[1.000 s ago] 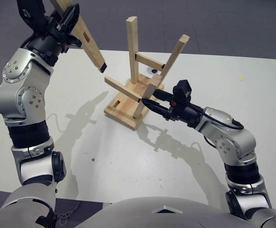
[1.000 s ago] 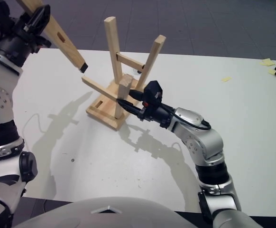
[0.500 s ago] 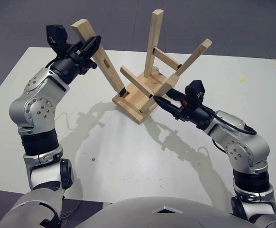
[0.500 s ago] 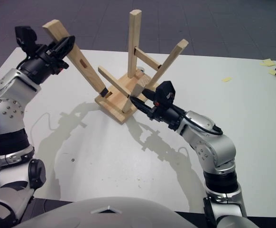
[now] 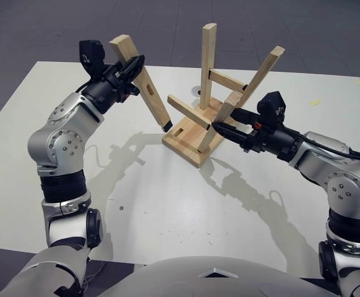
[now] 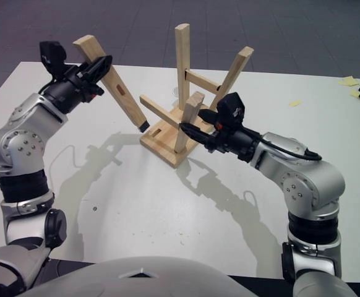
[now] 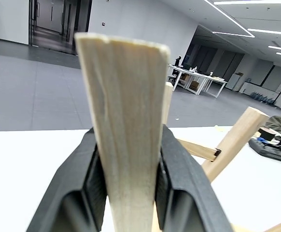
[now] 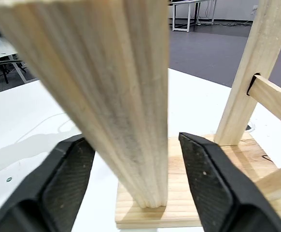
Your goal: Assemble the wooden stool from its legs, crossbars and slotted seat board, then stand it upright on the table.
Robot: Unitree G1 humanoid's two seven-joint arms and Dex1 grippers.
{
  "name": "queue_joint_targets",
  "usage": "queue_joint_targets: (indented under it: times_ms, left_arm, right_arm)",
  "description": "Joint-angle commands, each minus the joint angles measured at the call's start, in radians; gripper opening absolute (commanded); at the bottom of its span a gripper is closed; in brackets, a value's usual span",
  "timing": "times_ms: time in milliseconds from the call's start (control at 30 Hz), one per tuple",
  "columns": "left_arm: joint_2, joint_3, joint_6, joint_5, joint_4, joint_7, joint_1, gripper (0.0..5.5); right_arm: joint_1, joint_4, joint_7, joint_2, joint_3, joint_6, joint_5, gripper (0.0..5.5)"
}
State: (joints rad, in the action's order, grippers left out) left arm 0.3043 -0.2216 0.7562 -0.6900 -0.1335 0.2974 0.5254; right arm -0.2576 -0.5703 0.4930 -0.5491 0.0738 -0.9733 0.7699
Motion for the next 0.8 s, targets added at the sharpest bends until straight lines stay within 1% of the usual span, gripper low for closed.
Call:
queue_joint_targets:
  times_ms: [33, 167, 267, 333, 533, 733, 800]
  left_arm:
    - [-0.017, -0.014, -0.013, -0.008, 0.038, 0.004, 0.031, 1.05]
    - [-0.024, -0.007, -0.014, -0.001, 0.071, 0.009, 0.061, 1.05]
    - [-0.044, 0.026, -0.025, 0.018, 0.099, 0.021, 0.071, 1.05]
    - [-0.048, 0.050, -0.040, 0.037, 0.125, 0.037, 0.080, 1.05]
    - [-0.020, 0.074, -0.067, 0.085, 0.153, 0.079, 0.083, 1.05]
    - [0.017, 0.049, -0.055, 0.085, 0.112, 0.095, 0.068, 1.05]
    - [0.028, 0.032, -0.029, 0.065, 0.078, 0.091, 0.058, 1.05]
  right_arm:
    - [0.028, 0.008, 0.042, 0.004, 0.013, 0.033, 0.026, 3.92]
    - [0.032, 0.018, 0.052, 0.021, 0.042, 0.048, 0.066, 4.52]
    - [0.031, 0.028, 0.053, 0.022, 0.045, 0.060, 0.070, 5.08]
    - [0.027, 0.036, 0.054, 0.022, 0.044, 0.069, 0.068, 5.36]
    - [0.009, 0.047, 0.055, 0.026, 0.054, 0.087, 0.084, 5.40]
    - [0.012, 0.045, 0.051, 0.026, 0.062, 0.096, 0.099, 5.40]
    - [0.015, 0.045, 0.052, 0.026, 0.065, 0.096, 0.104, 5.13]
